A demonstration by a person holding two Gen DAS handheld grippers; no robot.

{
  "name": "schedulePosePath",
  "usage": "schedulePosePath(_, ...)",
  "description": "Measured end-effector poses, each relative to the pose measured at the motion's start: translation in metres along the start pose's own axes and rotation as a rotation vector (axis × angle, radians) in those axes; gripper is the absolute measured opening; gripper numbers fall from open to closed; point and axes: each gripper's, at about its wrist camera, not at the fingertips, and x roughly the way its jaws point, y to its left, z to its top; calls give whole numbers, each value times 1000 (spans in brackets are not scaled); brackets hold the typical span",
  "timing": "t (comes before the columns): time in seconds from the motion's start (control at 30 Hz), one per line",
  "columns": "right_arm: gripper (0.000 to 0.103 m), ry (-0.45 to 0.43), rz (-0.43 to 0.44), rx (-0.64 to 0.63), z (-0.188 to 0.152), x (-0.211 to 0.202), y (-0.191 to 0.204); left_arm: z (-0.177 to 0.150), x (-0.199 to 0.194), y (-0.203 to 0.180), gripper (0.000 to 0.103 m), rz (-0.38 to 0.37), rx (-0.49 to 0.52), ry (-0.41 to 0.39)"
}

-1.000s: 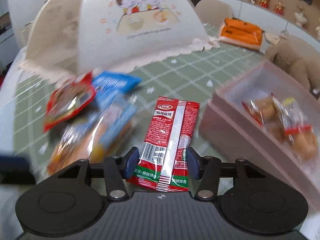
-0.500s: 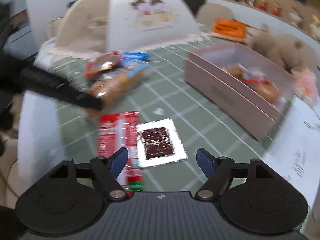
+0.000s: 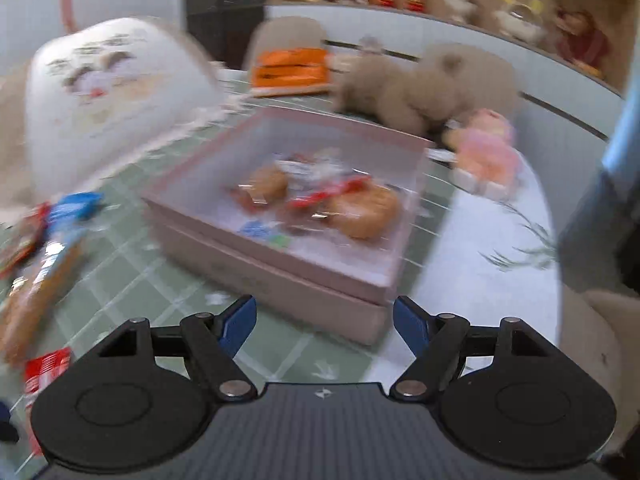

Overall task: Organize snacks
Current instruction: 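Grasp the other red sausage pack with the left tool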

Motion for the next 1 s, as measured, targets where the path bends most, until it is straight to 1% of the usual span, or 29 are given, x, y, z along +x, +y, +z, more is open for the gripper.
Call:
schedulePosePath(0.07, 77, 25, 72, 41, -4, -3, -4, 2, 5, -3, 40, 6, -6, -2)
schedulePosePath(0.13, 77, 54, 136, 27, -14, -8, 3, 7, 12, -9, 40, 12, -1, -10)
schedulePosePath(0.23, 77, 71, 136, -50, -30, -16, 18, 15, 23, -19, 40, 35, 35, -25)
schedulePosePath(0.4, 77, 119, 190, -92, -51, -27, 30, 24, 35, -43, 40, 90, 156, -26)
schedulePosePath(0.53, 78, 119, 166, -138, -61, -34, 35, 9, 30, -51, 41, 154, 280, -26)
schedulePosePath(0.57, 78, 120, 175, -138, -62, -36, 36, 3, 26, -50, 40, 178, 310, -26)
schedulePosePath(0.63, 78, 125, 206, -140, -65, -38, 39, -6, 20, -42, 44, 224, 340, -26)
schedulePosePath(0.67, 78, 123, 219, -147, -65, -39, 42, -8, 16, -35, 46, 234, 334, -33)
schedulePosePath(0.73, 78, 117, 243, -168, -66, -40, 49, -13, 7, -19, 49, 244, 273, -40)
schedulePosePath(0.8, 78, 111, 272, -190, -64, -40, 60, -14, -2, -4, 44, 238, 197, -45)
schedulePosePath(0.83, 78, 104, 285, -200, -62, -40, 67, -15, -7, 1, 44, 222, 160, -51)
schedulePosePath(0.93, 78, 79, 339, -231, -58, -34, 87, -18, -16, 14, 44, 122, 37, -55)
schedulePosePath(1.0, 73, 90, 346, -241, -55, -23, 99, -19, -16, 13, 44, 83, 2, -47)
